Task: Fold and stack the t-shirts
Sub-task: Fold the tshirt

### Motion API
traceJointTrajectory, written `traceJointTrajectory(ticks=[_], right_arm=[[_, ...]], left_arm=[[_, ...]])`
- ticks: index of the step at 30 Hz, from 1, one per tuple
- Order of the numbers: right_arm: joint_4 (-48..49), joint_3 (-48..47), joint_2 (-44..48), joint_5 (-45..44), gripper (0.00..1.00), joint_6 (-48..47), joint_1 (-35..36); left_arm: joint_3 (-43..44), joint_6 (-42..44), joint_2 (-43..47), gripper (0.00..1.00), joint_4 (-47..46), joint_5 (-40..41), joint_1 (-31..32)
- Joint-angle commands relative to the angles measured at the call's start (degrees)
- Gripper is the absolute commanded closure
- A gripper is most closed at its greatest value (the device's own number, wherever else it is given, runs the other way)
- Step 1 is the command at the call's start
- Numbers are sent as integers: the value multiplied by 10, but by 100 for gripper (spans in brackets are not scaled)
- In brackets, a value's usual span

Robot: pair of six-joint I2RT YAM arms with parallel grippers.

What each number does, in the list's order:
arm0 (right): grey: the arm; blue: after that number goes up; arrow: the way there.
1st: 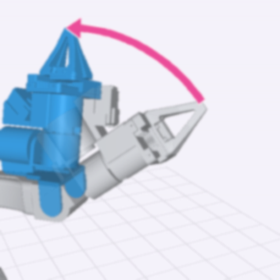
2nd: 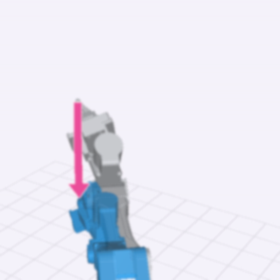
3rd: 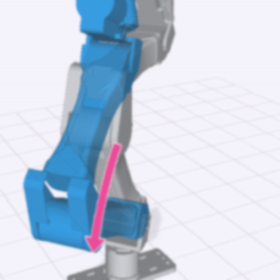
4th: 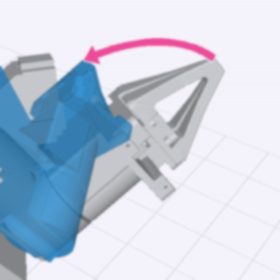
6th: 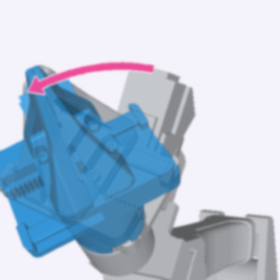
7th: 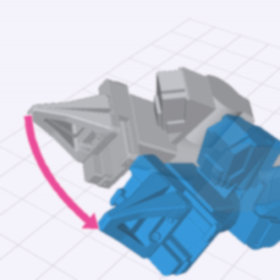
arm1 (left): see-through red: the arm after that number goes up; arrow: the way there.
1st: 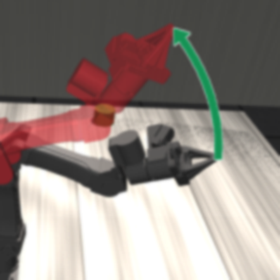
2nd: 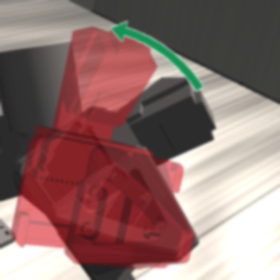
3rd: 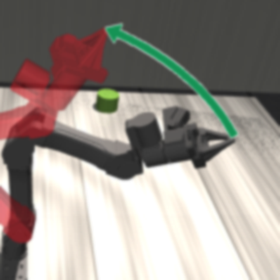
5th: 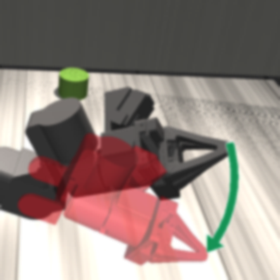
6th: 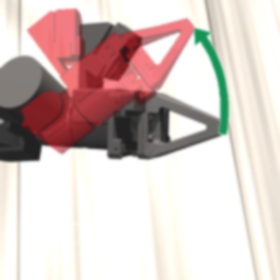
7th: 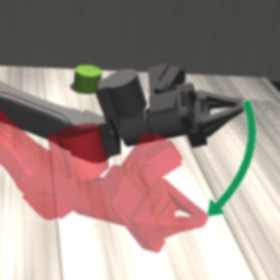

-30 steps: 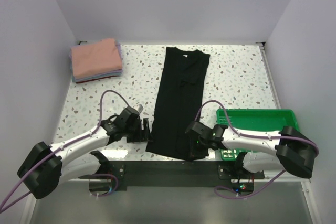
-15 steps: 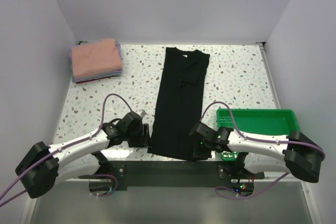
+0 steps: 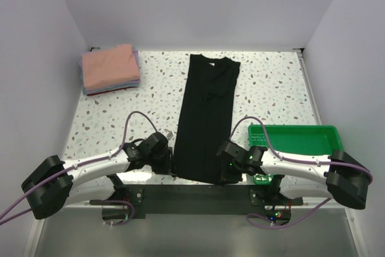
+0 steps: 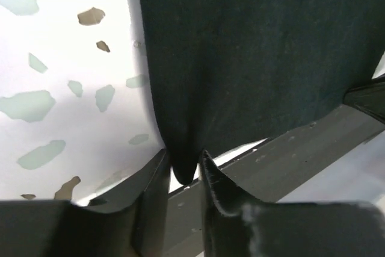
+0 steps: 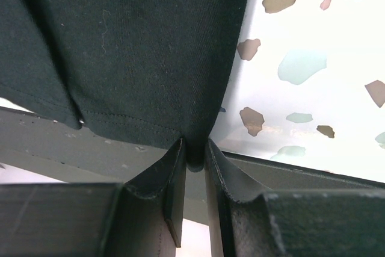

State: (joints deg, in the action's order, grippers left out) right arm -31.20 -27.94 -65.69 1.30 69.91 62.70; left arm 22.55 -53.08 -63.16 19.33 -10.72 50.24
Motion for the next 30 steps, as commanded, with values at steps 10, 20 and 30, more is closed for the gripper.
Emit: traceJointTrajectory(ticks=[10, 20, 30], right_arm=[[-48, -8, 15, -10, 93, 8, 12], [-118, -49, 36, -11, 100, 2, 15], [-213, -140, 84, -85, 100, 17, 16]], left_arm=[[-9, -20, -1, 100, 65, 44, 30], [57, -45, 56, 100, 139, 83, 48], [130, -53, 67, 100, 165, 129, 48]])
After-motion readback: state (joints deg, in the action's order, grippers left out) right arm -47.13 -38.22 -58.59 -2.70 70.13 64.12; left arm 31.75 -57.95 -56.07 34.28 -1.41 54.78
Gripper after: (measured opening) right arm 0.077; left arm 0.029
